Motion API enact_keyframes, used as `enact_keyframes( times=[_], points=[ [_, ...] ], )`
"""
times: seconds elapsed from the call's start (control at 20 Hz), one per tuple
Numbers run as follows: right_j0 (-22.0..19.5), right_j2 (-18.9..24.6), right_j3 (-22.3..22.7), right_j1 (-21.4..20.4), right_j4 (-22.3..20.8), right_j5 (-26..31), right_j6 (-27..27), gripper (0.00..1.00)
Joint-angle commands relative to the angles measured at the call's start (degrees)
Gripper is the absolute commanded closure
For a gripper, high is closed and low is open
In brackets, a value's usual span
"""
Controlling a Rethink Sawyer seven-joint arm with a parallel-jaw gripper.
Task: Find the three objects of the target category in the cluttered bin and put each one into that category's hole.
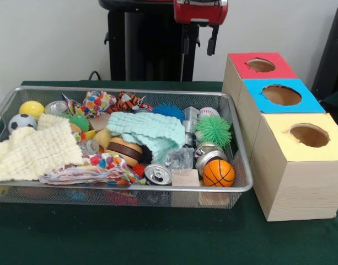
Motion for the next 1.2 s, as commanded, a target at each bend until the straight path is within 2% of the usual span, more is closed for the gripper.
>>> enact_keyframes(
  times=[0.05,0.3,0.9,1.05,1.2],
  points=[
    [-0.7,1.9,-10.4,4.3,-2.9,3.7,3.7,0.0],
    [-1.5,3.0,-14.1,4.9,-2.5,8.6,1.7,0.0],
    [-1.6,3.8,-19.4,8.0,-2.1,8.2,2.2,0.0],
    [-1.3,3.3,-22.8,9.2,-1.9,10.3,2.6,0.0],
    [-1.4,2.5,-24.3,10.2,-1.2,10.3,4.0,0.0]
  ],
)
